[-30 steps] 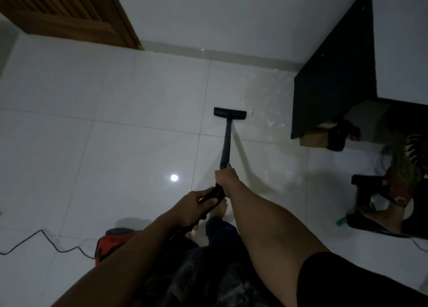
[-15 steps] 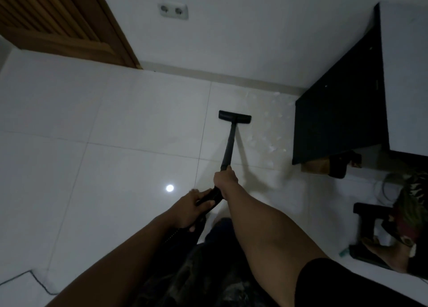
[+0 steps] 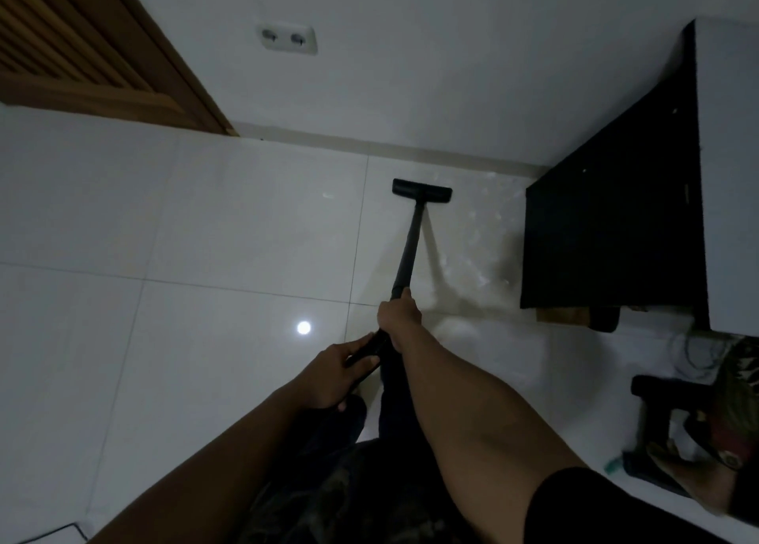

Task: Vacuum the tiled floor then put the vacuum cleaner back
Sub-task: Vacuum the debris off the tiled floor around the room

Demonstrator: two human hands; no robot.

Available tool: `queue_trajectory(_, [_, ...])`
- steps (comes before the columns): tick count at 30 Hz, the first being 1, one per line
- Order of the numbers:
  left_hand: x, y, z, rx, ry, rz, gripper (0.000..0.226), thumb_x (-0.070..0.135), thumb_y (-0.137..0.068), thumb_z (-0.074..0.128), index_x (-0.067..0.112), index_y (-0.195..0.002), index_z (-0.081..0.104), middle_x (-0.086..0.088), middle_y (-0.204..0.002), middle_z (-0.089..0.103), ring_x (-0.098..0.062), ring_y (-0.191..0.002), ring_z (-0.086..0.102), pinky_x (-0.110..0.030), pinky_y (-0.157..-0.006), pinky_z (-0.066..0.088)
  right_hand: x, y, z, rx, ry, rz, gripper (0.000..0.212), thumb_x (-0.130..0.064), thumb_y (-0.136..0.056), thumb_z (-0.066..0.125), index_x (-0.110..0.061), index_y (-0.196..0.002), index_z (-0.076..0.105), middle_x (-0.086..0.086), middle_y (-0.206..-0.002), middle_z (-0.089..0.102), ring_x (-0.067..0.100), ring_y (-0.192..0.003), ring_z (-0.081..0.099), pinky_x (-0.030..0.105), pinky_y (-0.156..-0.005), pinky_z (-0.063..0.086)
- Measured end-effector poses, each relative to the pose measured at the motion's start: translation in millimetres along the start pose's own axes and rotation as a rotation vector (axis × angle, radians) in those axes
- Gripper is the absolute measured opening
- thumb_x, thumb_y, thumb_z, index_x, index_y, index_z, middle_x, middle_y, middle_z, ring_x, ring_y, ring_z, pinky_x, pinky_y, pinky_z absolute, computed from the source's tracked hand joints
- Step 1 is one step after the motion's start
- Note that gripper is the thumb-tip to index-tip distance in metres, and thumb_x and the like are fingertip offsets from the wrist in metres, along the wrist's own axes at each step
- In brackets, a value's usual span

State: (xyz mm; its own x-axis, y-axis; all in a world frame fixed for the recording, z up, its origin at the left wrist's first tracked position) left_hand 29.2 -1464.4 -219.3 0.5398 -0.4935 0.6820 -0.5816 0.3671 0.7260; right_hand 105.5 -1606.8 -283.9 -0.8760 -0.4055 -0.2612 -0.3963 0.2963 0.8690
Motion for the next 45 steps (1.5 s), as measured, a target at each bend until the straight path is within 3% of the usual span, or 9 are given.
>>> queue_trajectory(3, [23, -22, -7, 0.036, 0.019, -0.005, 0.051, 0.049, -0.101, 0.053, 0.049, -0.146, 0.029, 0.016, -0.065, 0.071, -0.016, -0.048, 0.062, -0.024, -0.049, 0.051, -24, -19, -18, -0.011, 0.013, -0.021, 0.076, -0.020, -0.103, 0.046, -0.033, -0.168, 0.008, 0.015, -0.140, 0.058, 0.031, -0.113, 0.064, 0.043, -0.099, 0.057])
queue_trajectory(6, [46, -41, -9, 0.069, 0.055, -0.004, 0.046, 0.044, -0.101, 0.055, 0.052, -0.139, 0.030, 0.019, -0.058, 0.066, -0.007, -0.046, 0.059, -0.022, -0.045, 0.049, -45, -34, -37, -0.046, -0.018, -0.040, 0.078, -0.015, -0.103, 0.046, -0.031, -0.168, 0.008, 0.014, -0.143, 0.055, 0.025, -0.097, 0.056, 0.032, -0.077, 0.051])
queue_trajectory(15, [72, -56, -9, 0.046, -0.022, 0.012, 0.052, 0.037, -0.103, 0.055, 0.034, -0.152, 0.037, 0.031, -0.060, 0.064, 0.002, -0.046, 0.059, -0.010, -0.047, 0.044, -47, -42, -57, -0.018, -0.080, -0.067, 0.071, -0.021, -0.105, 0.047, -0.031, -0.168, 0.015, 0.010, -0.145, 0.056, 0.020, -0.093, 0.051, 0.023, -0.054, 0.038])
queue_trajectory(25, [72, -48, 7, 0.019, -0.060, 0.034, 0.052, 0.038, -0.103, 0.053, 0.040, -0.151, 0.031, 0.032, -0.062, 0.064, 0.002, -0.045, 0.058, -0.010, -0.046, 0.044, -21, -37, -61, -0.026, -0.285, 0.022, 0.071, -0.018, -0.104, 0.048, -0.033, -0.166, 0.018, 0.013, -0.136, 0.061, 0.035, -0.110, 0.071, 0.049, -0.091, 0.063])
queue_trajectory(30, [74, -60, 8, 0.060, -0.057, 0.016, 0.054, 0.041, -0.102, 0.054, 0.041, -0.152, 0.033, 0.016, -0.063, 0.064, 0.002, -0.045, 0.059, -0.011, -0.046, 0.045, -29, -45, -67, -0.041, -0.269, 0.032, 0.073, -0.017, -0.104, 0.048, -0.035, -0.167, 0.016, 0.011, -0.136, 0.060, 0.032, -0.108, 0.071, 0.045, -0.088, 0.064])
queue_trajectory(34, [79, -74, 13, 0.076, -0.024, -0.002, 0.051, 0.043, -0.102, 0.053, 0.047, -0.148, 0.030, 0.012, -0.075, 0.063, -0.007, -0.058, 0.064, -0.018, -0.053, 0.051, -39, -57, -77, -0.043, -0.161, -0.005, 0.074, -0.019, -0.104, 0.048, -0.034, -0.167, 0.014, 0.011, -0.139, 0.059, 0.024, -0.098, 0.061, 0.032, -0.070, 0.054])
queue_trajectory(40, [73, -78, 11, 0.091, -0.036, -0.009, 0.052, 0.041, -0.103, 0.054, 0.042, -0.152, 0.037, 0.016, -0.070, 0.065, 0.006, -0.059, 0.062, -0.009, -0.059, 0.047, -37, -67, -72, -0.141, -0.283, 0.070, 0.082, -0.012, -0.103, 0.050, -0.039, -0.167, 0.005, 0.014, -0.141, 0.058, 0.032, -0.110, 0.067, 0.046, -0.096, 0.060])
queue_trajectory(42, [72, -75, 11, 0.115, -0.033, -0.010, 0.053, 0.042, -0.102, 0.054, 0.045, -0.152, 0.035, 0.012, -0.070, 0.064, 0.002, -0.060, 0.063, -0.013, -0.058, 0.050, -38, -66, -72, -0.219, -0.509, 0.123, 0.080, -0.007, -0.103, 0.051, -0.039, -0.166, 0.012, 0.016, -0.120, 0.063, 0.030, -0.091, 0.067, 0.048, -0.086, 0.063])
queue_trajectory(45, [76, -67, 14, 0.170, 0.019, -0.022, 0.053, 0.046, -0.101, 0.053, 0.048, -0.151, 0.034, 0.004, -0.080, 0.066, -0.014, -0.062, 0.066, -0.024, -0.051, 0.054, -43, -60, -71, -0.223, -0.672, 0.154, 0.068, -0.004, -0.103, 0.050, -0.035, -0.160, 0.030, 0.011, -0.082, 0.054, 0.023, -0.062, 0.056, 0.033, -0.056, 0.059])
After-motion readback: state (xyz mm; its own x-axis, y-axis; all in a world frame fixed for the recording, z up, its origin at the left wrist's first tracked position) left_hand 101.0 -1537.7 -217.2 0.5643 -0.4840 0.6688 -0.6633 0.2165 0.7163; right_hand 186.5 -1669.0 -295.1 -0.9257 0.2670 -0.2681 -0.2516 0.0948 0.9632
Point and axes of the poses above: each hand's wrist, its own y-axis away from the middle knuckle, its own z-axis out of the palm, x = y × z, the point moved 2 cm from there along -y, towards the middle knuckle
